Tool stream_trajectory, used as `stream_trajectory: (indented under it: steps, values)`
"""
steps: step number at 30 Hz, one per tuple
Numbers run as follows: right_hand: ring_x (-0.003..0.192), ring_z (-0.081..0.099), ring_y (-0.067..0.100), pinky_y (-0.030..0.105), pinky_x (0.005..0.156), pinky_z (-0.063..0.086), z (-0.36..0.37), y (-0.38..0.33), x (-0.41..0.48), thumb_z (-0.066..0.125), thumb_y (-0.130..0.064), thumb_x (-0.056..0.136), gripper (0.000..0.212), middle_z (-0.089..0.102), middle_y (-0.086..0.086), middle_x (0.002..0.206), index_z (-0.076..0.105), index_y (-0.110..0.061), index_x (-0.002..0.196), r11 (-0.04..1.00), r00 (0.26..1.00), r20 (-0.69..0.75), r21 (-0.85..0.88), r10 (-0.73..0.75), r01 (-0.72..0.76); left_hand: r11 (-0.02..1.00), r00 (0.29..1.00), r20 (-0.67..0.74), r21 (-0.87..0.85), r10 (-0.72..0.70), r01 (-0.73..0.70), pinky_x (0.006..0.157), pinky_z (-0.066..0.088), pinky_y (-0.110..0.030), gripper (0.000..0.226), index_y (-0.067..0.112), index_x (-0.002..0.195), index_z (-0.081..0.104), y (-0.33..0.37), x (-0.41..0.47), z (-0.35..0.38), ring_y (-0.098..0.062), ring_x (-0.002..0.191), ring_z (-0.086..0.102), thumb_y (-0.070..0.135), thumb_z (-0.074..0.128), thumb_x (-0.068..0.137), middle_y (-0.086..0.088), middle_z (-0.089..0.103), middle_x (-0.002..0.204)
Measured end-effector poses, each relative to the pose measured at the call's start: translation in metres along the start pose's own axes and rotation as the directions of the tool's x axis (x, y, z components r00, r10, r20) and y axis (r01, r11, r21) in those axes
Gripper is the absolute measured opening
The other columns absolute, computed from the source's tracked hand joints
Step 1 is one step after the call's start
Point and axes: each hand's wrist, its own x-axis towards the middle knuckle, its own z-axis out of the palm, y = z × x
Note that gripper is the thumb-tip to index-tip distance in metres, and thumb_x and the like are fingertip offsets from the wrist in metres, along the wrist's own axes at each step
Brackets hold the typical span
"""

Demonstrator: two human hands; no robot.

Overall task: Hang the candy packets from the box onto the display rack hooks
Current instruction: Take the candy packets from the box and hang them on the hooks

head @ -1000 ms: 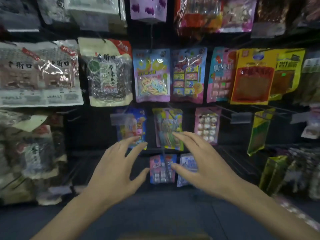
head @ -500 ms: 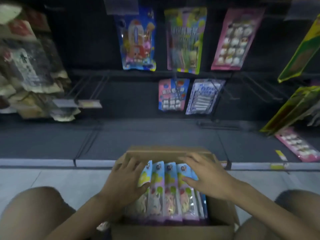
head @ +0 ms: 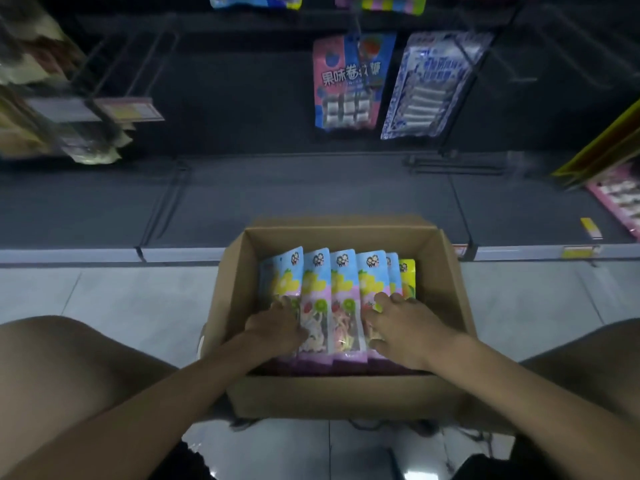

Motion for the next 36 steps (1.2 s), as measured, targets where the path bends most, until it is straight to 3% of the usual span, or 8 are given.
stream_trajectory:
  steps: [8,13,17,21,25,27,32,36]
  values:
    - [0.138,0.046,0.032,0.044,0.111,0.044,0.012,-0.008,0.002,0.049,-0.043,0.107,0.056,0.043,0.010,0.155,0.039,-0.023,0.159,0.999,0.997,0.069,0.028,-0.024,0.022,0.997,0.993,-0.119,0.071,0.015,-0.007,0.095,0.051,-0.039,0.048,0.022,0.137,0.056,0.005,0.005,0.000,-0.029,0.120,0.065,0.052,0.045,0.101,-0.006,0.063,0.135]
    - [0.132,0.052,0.033,0.045,0.107,0.049,0.007,-0.015,0.005,0.050,-0.044,0.107,0.054,0.049,0.010,0.150,0.044,-0.023,0.156,0.998,0.999,0.013,0.056,-0.042,0.041,0.998,0.993,-0.114,-0.056,-0.034,0.028,0.091,0.054,-0.034,0.037,0.023,0.116,0.066,-0.001,0.010,0.004,-0.027,0.111,0.069,0.049,0.051,0.095,-0.003,0.070,0.121]
    - [0.126,0.056,0.026,0.044,0.100,0.052,-0.003,-0.018,0.008,0.050,-0.053,0.105,0.049,0.056,0.002,0.140,0.053,-0.030,0.149,0.959,0.998,-0.069,0.283,-0.014,0.033,0.988,0.985,-0.167,-0.156,-0.038,0.011,0.082,0.048,-0.033,0.042,0.019,0.121,0.068,0.009,0.006,-0.011,-0.030,0.112,0.068,0.051,0.053,0.097,-0.006,0.070,0.122]
    - [0.123,0.061,0.014,0.036,0.102,0.051,-0.017,-0.022,0.012,0.048,-0.062,0.104,0.051,0.064,-0.009,0.140,0.057,-0.034,0.145,0.722,0.973,-0.175,0.692,0.151,0.013,0.932,0.962,-0.255,-0.315,0.096,-0.177,0.075,0.052,-0.036,0.037,0.014,0.087,0.068,0.028,-0.015,-0.035,-0.026,0.088,0.068,0.049,0.059,0.095,-0.005,0.070,0.091]
    - [0.129,0.061,0.009,0.039,0.114,0.046,-0.032,-0.020,0.012,0.054,-0.083,0.087,0.071,0.064,-0.016,0.140,0.058,-0.039,0.143,0.181,0.956,-0.071,0.983,0.284,0.019,0.814,0.891,-0.359,-0.405,0.278,-0.417,0.068,0.052,-0.043,0.037,0.013,0.070,0.054,0.044,-0.037,-0.041,-0.024,0.070,0.061,0.047,0.051,0.083,-0.003,0.061,0.067]
    - [0.118,0.068,0.009,0.042,0.109,0.052,-0.035,-0.019,0.012,0.063,-0.087,0.073,0.078,0.071,-0.014,0.126,0.060,-0.042,0.137,0.021,0.943,-0.050,0.999,0.330,0.045,0.778,0.824,-0.435,-0.345,0.364,-0.526,0.073,0.052,-0.046,0.030,0.017,0.071,0.052,0.052,-0.045,-0.037,-0.020,0.073,0.059,0.044,0.047,0.083,0.002,0.060,0.068]
    - [0.106,0.073,0.017,0.037,0.096,0.058,-0.032,-0.020,0.016,0.075,-0.062,0.073,0.066,0.074,-0.005,0.112,0.067,-0.032,0.131,0.010,0.872,-0.122,0.991,0.473,0.133,0.714,0.627,-0.570,-0.097,0.531,-0.693,0.087,0.048,-0.045,0.019,0.027,0.081,0.059,0.059,-0.050,-0.026,-0.010,0.089,0.057,0.037,0.050,0.095,0.017,0.062,0.084]
    - [0.077,0.064,0.010,0.030,0.071,0.051,-0.035,-0.014,0.011,0.058,-0.017,0.099,0.016,0.074,-0.007,0.087,0.071,-0.008,0.100,0.000,0.759,-0.236,0.955,0.606,0.296,0.635,0.568,-0.637,-0.155,0.522,-0.757,0.099,0.047,-0.042,0.019,0.037,0.108,0.068,0.054,-0.046,-0.033,-0.004,0.112,0.058,0.047,0.053,0.102,0.025,0.064,0.111]
